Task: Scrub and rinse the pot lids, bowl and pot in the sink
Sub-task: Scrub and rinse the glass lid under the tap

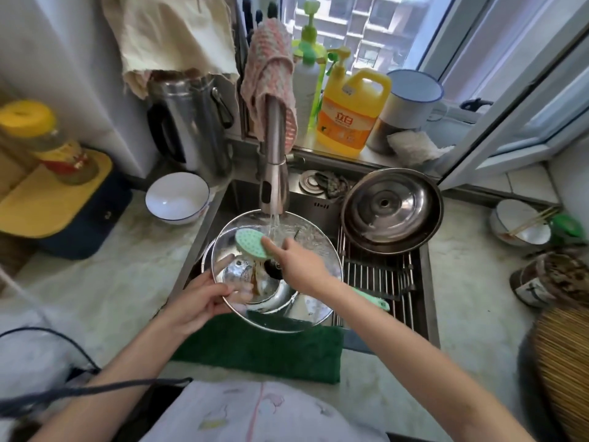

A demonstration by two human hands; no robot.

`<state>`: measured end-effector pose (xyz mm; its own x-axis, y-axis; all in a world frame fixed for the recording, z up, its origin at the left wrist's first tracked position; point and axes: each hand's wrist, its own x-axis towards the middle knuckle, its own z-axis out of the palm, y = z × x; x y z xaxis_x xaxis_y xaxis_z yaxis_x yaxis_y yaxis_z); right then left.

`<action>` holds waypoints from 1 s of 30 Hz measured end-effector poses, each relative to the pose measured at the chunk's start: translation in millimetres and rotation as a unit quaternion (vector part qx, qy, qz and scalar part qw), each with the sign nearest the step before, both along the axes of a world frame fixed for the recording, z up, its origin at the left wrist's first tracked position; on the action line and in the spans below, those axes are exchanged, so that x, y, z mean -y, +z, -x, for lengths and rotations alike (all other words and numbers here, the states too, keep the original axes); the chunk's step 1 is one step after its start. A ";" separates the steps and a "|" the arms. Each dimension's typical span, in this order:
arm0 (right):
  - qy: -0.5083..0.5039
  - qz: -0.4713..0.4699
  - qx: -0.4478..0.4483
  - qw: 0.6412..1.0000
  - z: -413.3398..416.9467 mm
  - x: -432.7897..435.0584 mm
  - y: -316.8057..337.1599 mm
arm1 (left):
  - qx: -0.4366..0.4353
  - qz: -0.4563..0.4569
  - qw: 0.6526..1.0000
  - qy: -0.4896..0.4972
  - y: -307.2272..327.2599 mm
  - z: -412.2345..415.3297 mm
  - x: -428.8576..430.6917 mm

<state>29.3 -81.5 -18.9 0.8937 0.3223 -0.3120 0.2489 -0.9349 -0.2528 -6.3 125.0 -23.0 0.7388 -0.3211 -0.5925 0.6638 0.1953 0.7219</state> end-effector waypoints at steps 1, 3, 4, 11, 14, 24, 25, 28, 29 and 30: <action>-0.005 -0.004 0.027 1.000 -6.1 -2.9 -2.7 | -0.003 0.003 1.000 0.001 -1.3 2.4 -0.6; -0.059 0.004 0.054 0.997 -21.1 2.8 -10.7 | -0.012 0.009 1.000 0.011 -3.3 5.9 -3.9; -0.102 0.008 0.049 0.994 -28.7 12.3 -15.5 | -0.017 0.012 1.000 0.019 -3.8 7.5 -5.9; -0.045 -0.072 -0.054 0.995 -20.1 22.8 -24.8 | -0.035 0.014 0.998 0.041 -7.5 13.1 -15.4; -0.135 -0.063 -0.021 0.989 -34.6 27.3 -31.3 | -0.033 0.013 0.999 0.040 -7.1 15.0 -14.1; -0.173 -0.085 -0.015 0.981 -31.2 39.8 -37.4 | -0.035 0.021 0.997 0.060 -11.3 17.9 -13.5; -0.167 -0.089 -0.011 0.982 -31.5 37.2 -36.0 | -0.032 0.022 0.997 0.060 -10.9 17.9 -12.6; -0.054 -0.130 -0.074 0.987 -21.5 14.7 -27.4 | -0.033 0.026 0.997 0.057 -10.0 16.7 -12.0; -0.039 -0.128 -0.069 0.989 -20.2 12.1 -28.1 | -0.035 0.030 0.997 0.057 -10.2 16.6 -12.4; -0.064 -0.120 -0.051 0.989 -24.5 13.3 -28.9 | -0.038 0.035 0.997 0.059 -10.1 17.0 -13.1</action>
<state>53.8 -94.7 -47.8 0.8996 0.2850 -0.3310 0.0946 -0.8669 -0.4894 -23.2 138.0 -33.1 0.7276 -0.2771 -0.6275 0.6856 0.3223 0.6527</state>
